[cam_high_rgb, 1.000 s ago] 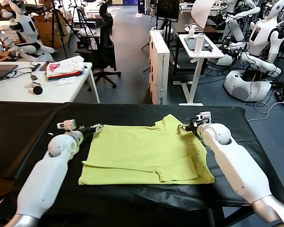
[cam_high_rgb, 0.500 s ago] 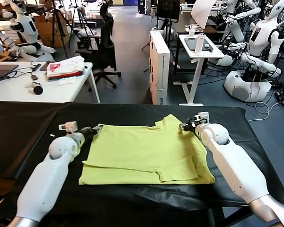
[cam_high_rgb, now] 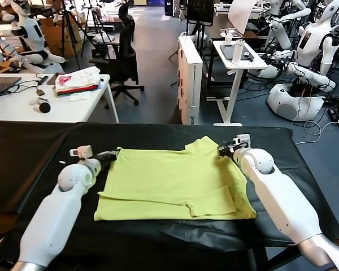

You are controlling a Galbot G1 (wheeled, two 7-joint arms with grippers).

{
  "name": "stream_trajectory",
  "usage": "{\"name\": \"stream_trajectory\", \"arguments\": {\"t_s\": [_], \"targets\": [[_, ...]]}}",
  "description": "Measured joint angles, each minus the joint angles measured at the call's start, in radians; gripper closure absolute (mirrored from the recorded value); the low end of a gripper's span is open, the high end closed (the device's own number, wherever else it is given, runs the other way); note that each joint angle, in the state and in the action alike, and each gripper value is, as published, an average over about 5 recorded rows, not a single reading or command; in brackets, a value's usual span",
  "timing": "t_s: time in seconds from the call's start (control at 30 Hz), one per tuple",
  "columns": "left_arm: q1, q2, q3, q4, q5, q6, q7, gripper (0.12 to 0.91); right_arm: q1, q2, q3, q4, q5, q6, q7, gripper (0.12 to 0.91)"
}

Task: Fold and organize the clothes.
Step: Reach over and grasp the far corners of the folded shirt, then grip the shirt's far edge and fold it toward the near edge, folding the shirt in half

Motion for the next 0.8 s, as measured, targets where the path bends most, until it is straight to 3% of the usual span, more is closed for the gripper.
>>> {"name": "stream_trajectory", "arguments": {"t_s": [0.37,0.8], "targets": [[0.137,0.046,-0.075,-0.184,-0.06,-0.008,-0.014,0.836,-0.118,-0.074,0.078,0.192,0.069,-0.064,0.047,0.887],[0.346,0.087,-0.186,-0.429,-0.105,0.008,-0.023,0.832,-0.379,-0.187,0.226,0.48,0.105,-0.124,0.088,0.887]]}}
